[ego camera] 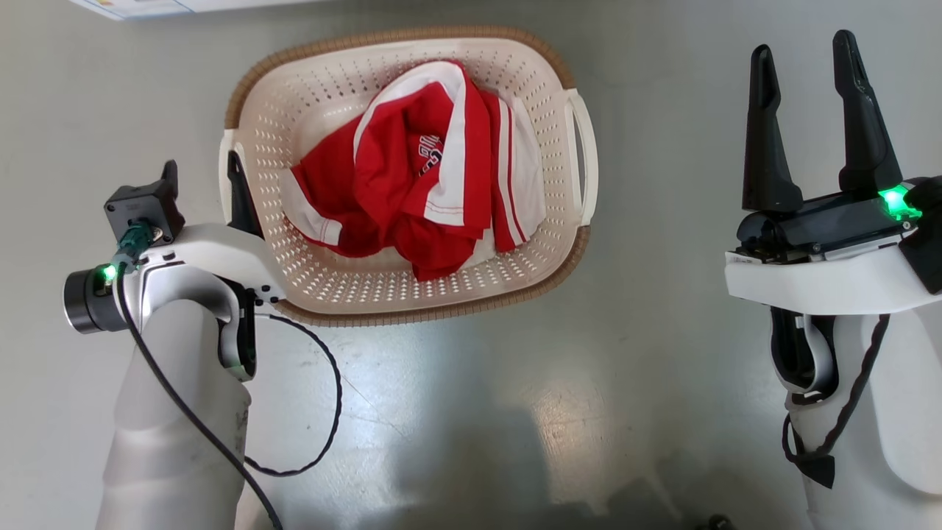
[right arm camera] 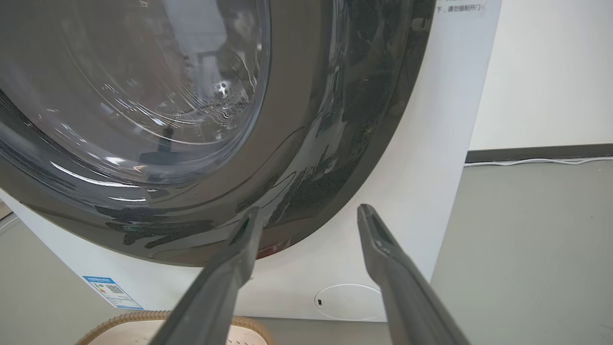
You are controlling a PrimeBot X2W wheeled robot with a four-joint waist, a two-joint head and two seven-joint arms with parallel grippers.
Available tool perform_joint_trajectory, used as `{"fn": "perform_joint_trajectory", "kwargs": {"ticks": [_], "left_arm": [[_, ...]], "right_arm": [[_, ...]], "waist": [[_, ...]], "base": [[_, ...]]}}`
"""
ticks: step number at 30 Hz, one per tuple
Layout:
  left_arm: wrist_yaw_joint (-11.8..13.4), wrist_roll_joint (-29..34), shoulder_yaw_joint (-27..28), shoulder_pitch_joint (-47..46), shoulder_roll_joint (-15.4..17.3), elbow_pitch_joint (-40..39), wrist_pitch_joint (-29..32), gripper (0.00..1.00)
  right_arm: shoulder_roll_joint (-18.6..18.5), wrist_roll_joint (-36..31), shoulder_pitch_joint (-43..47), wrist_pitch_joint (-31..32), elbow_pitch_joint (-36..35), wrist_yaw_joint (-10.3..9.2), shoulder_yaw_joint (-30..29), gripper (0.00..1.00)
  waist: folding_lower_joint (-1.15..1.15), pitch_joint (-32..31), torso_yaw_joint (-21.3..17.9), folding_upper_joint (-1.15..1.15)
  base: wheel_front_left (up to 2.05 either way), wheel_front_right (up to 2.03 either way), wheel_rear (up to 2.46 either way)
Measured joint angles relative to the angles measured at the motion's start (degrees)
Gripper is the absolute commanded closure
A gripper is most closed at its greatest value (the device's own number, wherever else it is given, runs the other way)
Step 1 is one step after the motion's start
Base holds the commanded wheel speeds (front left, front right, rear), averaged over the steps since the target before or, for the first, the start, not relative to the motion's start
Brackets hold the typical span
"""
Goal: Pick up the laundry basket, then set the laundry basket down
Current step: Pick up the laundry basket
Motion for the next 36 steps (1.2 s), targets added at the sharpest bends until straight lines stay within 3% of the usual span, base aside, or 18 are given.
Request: {"fn": "perform_joint_trajectory", "kwargs": {"ticks": [12, 20, 36], "left_arm": [[-1.94, 1.62, -1.02, 8.78, -0.99, -15.46, 0.0, 0.0], [-1.89, 1.58, -2.44, 18.07, -1.13, -26.11, -0.04, 0.0], [1.48, 0.45, -7.08, 37.54, -1.01, -36.49, -0.05, 0.0]], "right_arm": [[0.0, 1.2, 0.98, 0.0, 3.07, 0.0, -0.16, 0.0], [0.03, 1.2, 5.73, 0.0, 6.21, 0.0, -0.1, 0.0], [0.18, 2.96, 18.8, 0.0, 9.99, 0.0, 2.64, 0.0]], "waist": [[0.0, -6.62, 0.69, 0.0], [0.0, -13.37, 1.31, 0.0], [0.0, -30.06, 1.75, 0.0]], "base": [[0.0, 0.0, 0.0], [0.0, 0.0, 0.0], [0.0, 0.0, 0.0]]}}
